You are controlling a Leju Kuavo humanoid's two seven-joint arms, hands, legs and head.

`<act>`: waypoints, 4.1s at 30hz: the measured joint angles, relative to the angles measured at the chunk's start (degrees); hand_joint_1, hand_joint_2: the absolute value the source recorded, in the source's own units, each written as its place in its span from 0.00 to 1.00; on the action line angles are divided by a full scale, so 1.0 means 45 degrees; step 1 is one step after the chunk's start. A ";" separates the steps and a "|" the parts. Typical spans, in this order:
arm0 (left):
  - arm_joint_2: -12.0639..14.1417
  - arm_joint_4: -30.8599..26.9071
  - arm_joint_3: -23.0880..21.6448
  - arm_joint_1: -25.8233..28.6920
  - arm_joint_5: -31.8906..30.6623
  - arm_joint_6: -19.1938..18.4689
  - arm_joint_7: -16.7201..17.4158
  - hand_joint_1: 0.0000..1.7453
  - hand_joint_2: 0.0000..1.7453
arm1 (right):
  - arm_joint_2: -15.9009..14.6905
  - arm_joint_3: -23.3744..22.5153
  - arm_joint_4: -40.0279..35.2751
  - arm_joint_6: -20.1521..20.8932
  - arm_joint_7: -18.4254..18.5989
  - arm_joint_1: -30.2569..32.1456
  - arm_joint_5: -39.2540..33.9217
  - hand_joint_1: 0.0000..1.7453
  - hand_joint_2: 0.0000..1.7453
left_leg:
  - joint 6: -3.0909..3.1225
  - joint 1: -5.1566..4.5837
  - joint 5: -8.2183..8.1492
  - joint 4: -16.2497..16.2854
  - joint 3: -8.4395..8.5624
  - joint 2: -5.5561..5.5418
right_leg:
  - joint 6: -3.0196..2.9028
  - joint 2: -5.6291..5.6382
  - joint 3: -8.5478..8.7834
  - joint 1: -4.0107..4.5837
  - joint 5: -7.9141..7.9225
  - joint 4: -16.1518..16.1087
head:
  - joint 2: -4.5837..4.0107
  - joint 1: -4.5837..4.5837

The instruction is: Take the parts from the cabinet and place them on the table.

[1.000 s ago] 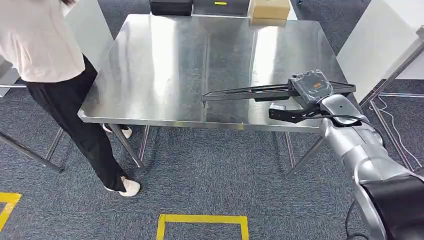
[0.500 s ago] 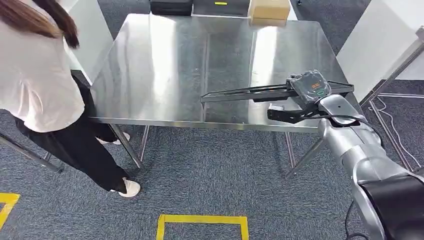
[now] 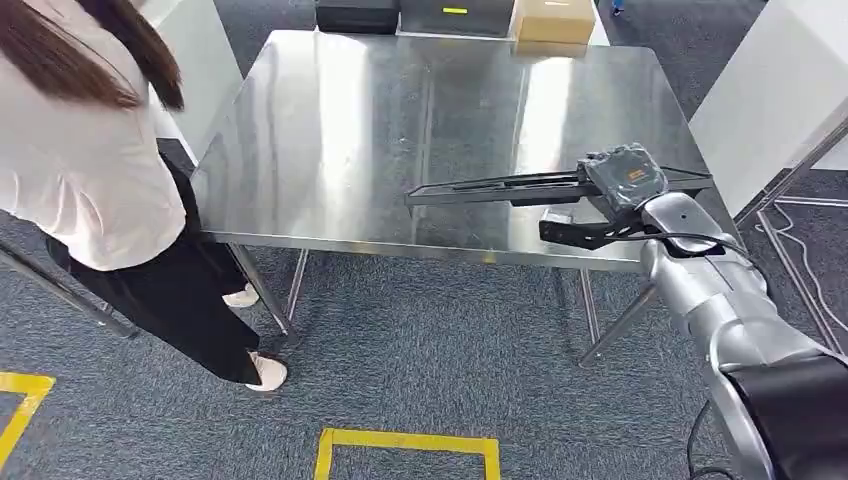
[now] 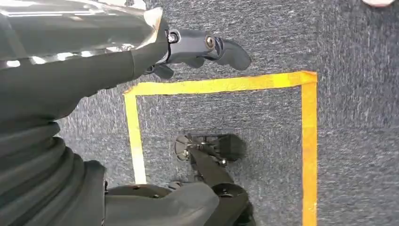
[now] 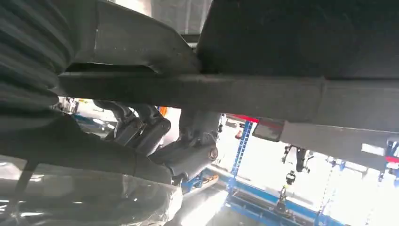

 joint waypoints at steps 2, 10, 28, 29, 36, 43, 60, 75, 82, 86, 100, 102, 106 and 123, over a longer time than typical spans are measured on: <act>0.0010 0.0005 -0.0015 0.0026 0.0000 0.0005 0.0010 0.00 1.00 | 0.0020 0.0000 0.0000 0.0000 0.0000 0.0006 -0.0005 1.00 1.00 | -0.0117 0.0011 0.0046 0.0024 -0.0064 -0.0014 | -0.0195 -0.0031 -0.0055 -0.0104 0.0069 0.0028 | 0.0000 0.0005; 0.0024 0.0010 -0.0029 0.0027 0.0015 -0.0005 0.0014 0.00 1.00 | 0.0034 0.0000 0.0000 0.0000 -0.0039 0.0086 -0.0010 1.00 1.00 | -0.0422 0.0206 -0.1910 0.3483 -0.1072 0.0222 | -0.0617 -0.0127 -0.0266 -0.0045 0.0237 0.0103 | 0.0000 -0.0058; 0.0005 0.0005 -0.0068 -0.0006 0.0029 -0.0005 -0.0010 0.00 1.00 | 0.0044 -0.0005 -0.0024 0.0073 -0.0058 -0.0050 0.0015 1.00 1.00 | 0.0087 -0.0130 -0.0797 0.0275 0.0496 0.0240 | -0.0309 -0.0237 -0.0474 0.0119 0.0552 -0.0058 | 0.0000 0.0039; 0.0010 0.0005 -0.0073 -0.0006 0.0034 -0.0005 -0.0010 0.00 1.00 | 0.0044 -0.0005 -0.0024 0.0073 -0.0058 -0.0050 0.0015 1.00 1.00 | 0.0094 -0.0137 -0.0793 0.0277 0.0491 0.0240 | -0.0296 -0.0238 -0.0478 0.0112 0.0560 -0.0060 | 0.0000 0.0035; 0.0010 0.0005 -0.0078 -0.0007 0.0034 -0.0005 -0.0010 0.00 1.00 | 0.0030 -0.0005 -0.0024 0.0078 -0.0058 -0.0068 0.0015 1.00 1.00 | 0.0121 -0.0143 -0.0776 0.0281 0.0441 0.0243 | -0.0248 -0.0237 -0.0544 0.0116 0.0590 -0.0057 | 0.0000 0.0034; 0.0010 0.0005 -0.0087 -0.0007 0.0019 -0.0005 -0.0010 0.00 1.00 | -0.0014 -0.0005 -0.0020 0.0111 -0.0058 -0.0068 0.0015 1.00 1.00 | 0.0116 -0.0116 -0.0771 0.0281 0.0421 0.0249 | -0.0249 -0.0234 -0.0588 0.0148 0.0590 -0.0027 | 0.0000 0.0030; 0.0015 0.0005 -0.0219 -0.0035 -0.0078 -0.0087 0.0209 0.00 1.00 | -0.0209 -0.0005 -0.0019 0.0189 -0.0078 -0.0043 -0.0034 1.00 1.00 | 0.0154 -0.0149 -0.0770 0.0379 0.0283 0.0241 | -0.0164 -0.0237 -0.0621 0.0036 0.0643 -0.0030 | 0.0000 0.0030; -0.0024 0.0005 -0.0393 -0.0208 -0.0087 -0.0107 0.0287 0.00 1.00 | -0.0500 -0.0010 -0.0019 0.0175 -0.0092 0.0053 -0.0039 1.00 1.00 | -0.0058 0.0013 -0.1117 0.0375 0.0498 0.0161 | -0.0056 -0.0017 -0.0375 -0.0084 -0.0081 0.0245 | 0.0000 0.0073; -0.0005 0.0005 -0.0398 -0.0201 -0.0087 -0.0117 0.0296 0.00 1.00 | -0.0510 -0.0010 -0.0068 0.0170 -0.0092 0.0063 -0.0049 1.00 1.00 | -0.0528 0.0213 -0.2091 0.3774 -0.1479 0.0272 | -0.0725 0.0031 0.0335 -0.0118 -0.0670 0.0265 | 0.0000 0.0005; 0.0019 0.0005 -0.0398 -0.0160 -0.0087 -0.0116 0.0301 0.00 1.00 | -0.0486 -0.0005 -0.0068 0.0170 -0.0092 0.0184 -0.0044 1.00 1.00 | -0.0380 0.0193 -0.0230 0.3006 -0.2211 0.0286 | -0.0704 0.0076 0.1295 -0.0075 -0.1434 0.0249 | 0.0000 0.0020; 0.0025 0.0024 -0.0480 -0.0052 -0.0097 -0.0121 0.0118 0.00 1.00 | -0.0515 -0.0019 0.0039 -0.0058 -0.0324 0.1212 -0.0180 1.00 1.00 | 0.0463 -0.0088 -0.0902 -0.1053 0.1805 0.0000 | -0.0505 0.0092 -0.1554 0.0041 -0.3189 0.3001 | 0.0000 0.0005; 0.0034 0.0024 -0.0505 -0.0055 -0.0063 -0.0121 -0.0132 0.00 1.00 | -0.0466 -0.0010 0.0053 -0.0068 -0.0436 0.1225 -0.0213 1.00 1.00 | 0.0356 -0.0088 -0.1354 -0.1033 0.2315 -0.0032 | -0.0087 0.0068 -0.1877 -0.0125 -0.2683 0.1536 | 0.0000 0.0030; 0.0073 0.0063 -0.0510 -0.0021 0.0024 0.0029 -0.0510 0.00 1.00 | -0.0329 0.0029 0.0107 -0.0258 -0.0807 0.1494 -0.0253 1.00 1.00 | 0.0049 -0.0145 -0.2407 -0.0542 0.2630 -0.0136 | 0.0299 -0.0194 -0.1588 -0.0147 0.1573 -0.0030 | 0.0000 0.0029; -0.0043 0.0044 -0.0525 -0.0265 0.0228 0.0583 -0.1938 0.00 1.00 | 0.0666 0.0199 -0.0399 -0.0982 -0.1953 0.1077 -0.0967 1.00 1.00 | -0.0048 0.0141 -0.0838 0.0340 0.0206 0.0268 | -0.0393 0.0078 -0.0873 0.0106 0.0530 0.0114 | 0.0000 -0.0009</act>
